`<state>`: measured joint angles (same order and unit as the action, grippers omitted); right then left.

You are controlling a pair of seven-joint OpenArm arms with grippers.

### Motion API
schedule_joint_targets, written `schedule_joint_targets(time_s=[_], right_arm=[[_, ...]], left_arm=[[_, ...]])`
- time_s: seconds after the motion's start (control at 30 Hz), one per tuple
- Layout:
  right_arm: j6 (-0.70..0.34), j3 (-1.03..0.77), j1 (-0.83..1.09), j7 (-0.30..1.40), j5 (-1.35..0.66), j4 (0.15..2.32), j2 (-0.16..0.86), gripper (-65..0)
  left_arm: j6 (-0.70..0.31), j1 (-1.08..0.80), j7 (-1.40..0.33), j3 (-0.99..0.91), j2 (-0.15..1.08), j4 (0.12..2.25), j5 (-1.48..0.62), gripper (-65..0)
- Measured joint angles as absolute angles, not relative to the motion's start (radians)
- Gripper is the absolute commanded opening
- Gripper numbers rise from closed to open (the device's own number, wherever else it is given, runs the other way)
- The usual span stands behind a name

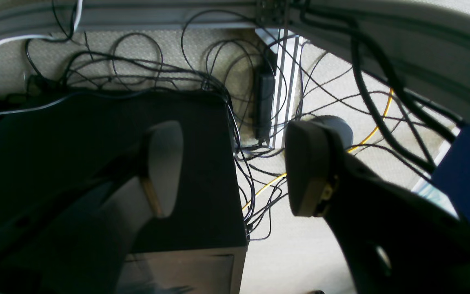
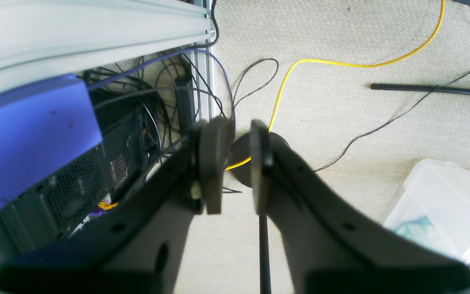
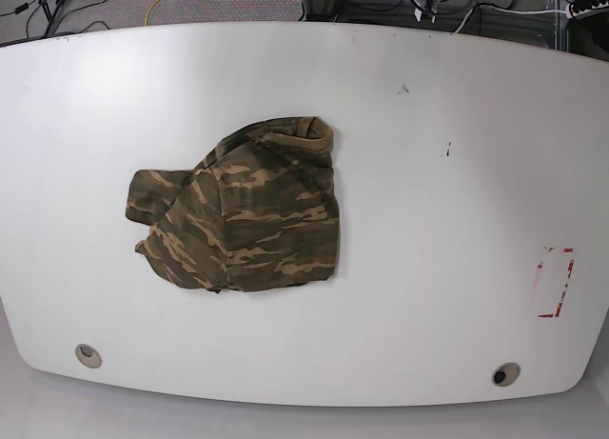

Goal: Fold the T-shirt properly

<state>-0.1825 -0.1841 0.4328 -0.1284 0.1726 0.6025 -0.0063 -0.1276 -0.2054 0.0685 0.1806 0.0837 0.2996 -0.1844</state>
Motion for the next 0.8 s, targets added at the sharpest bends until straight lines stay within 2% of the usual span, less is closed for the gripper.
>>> schedule_joint_targets(time_s=[0.8], right_arm=[[-0.182,-0.184,0.431,-0.131,0.169,0.600,-0.006,-54.2]], left_arm=[[-0.127,-0.197,0.068,0.184,0.086,0.294,-0.184,-27.2]])
